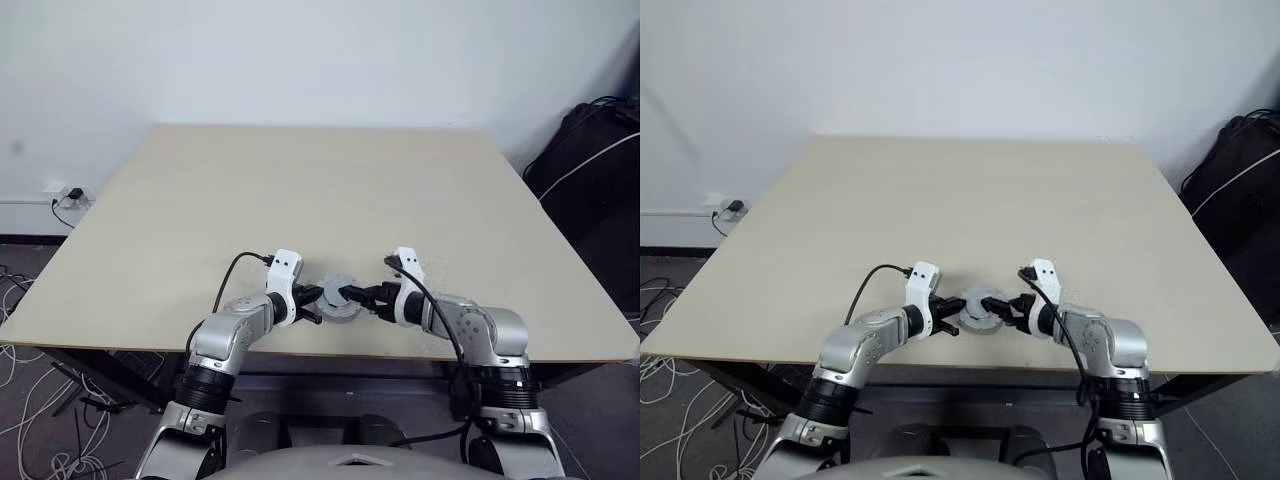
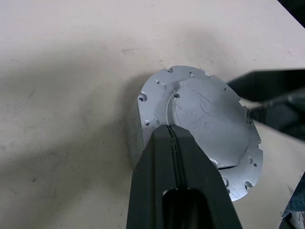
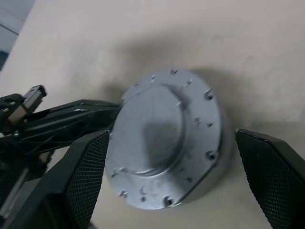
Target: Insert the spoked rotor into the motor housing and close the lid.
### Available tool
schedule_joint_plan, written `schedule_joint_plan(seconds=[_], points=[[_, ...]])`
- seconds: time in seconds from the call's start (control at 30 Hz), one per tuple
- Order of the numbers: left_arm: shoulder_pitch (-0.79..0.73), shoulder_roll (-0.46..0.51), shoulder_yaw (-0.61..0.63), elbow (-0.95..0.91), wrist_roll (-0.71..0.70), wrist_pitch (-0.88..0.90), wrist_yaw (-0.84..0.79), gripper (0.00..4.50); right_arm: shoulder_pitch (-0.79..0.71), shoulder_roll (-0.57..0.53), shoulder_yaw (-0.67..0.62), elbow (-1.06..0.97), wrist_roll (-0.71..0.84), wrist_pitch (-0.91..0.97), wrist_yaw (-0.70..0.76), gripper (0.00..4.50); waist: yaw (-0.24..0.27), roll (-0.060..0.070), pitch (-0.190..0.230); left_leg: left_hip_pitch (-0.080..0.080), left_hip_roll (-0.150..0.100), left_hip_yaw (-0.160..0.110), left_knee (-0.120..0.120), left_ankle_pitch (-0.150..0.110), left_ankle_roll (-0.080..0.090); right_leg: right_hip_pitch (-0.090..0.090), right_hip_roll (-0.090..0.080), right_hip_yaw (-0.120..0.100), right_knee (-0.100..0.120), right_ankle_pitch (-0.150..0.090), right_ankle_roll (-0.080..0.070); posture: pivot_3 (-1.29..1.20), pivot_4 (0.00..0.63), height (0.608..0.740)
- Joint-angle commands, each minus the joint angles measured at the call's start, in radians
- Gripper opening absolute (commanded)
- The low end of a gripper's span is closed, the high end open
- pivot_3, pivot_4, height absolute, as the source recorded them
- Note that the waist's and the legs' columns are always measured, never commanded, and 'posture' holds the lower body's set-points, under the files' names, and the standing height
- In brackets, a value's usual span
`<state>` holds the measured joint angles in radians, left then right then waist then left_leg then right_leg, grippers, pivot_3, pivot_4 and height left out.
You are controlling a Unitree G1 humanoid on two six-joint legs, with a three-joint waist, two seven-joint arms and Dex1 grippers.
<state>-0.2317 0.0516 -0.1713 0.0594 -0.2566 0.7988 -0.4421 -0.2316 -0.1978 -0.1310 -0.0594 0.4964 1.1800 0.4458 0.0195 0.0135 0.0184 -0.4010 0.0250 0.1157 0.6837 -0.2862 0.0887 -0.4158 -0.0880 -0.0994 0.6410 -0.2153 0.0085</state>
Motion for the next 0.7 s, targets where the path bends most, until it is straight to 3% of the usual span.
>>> schedule_joint_plan(seconds=[0.03,0.7], points=[[0.001,-0.002,-0.026,0.007,-0.002,0.014,-0.006,0.00,-0.027,0.016,-0.030,-0.013,0.038,0.027,-0.018,4.49,0.000,0.000,0.000,0.000,0.000,0.000,0.000,0.000,0.000,0.000,0.000,0.000,0.000,0.000,0.000,0.00,0.000,0.740],[0.000,0.007,-0.029,-0.002,-0.005,0.013,-0.014,0.00,-0.047,0.118,-0.103,0.088,0.100,0.192,-0.054,4.49,-0.008,0.000,0.000,0.000,0.000,0.000,-0.001,0.000,0.000,0.000,0.001,0.000,0.000,-0.002,0.003,0.00,0.000,0.740]])
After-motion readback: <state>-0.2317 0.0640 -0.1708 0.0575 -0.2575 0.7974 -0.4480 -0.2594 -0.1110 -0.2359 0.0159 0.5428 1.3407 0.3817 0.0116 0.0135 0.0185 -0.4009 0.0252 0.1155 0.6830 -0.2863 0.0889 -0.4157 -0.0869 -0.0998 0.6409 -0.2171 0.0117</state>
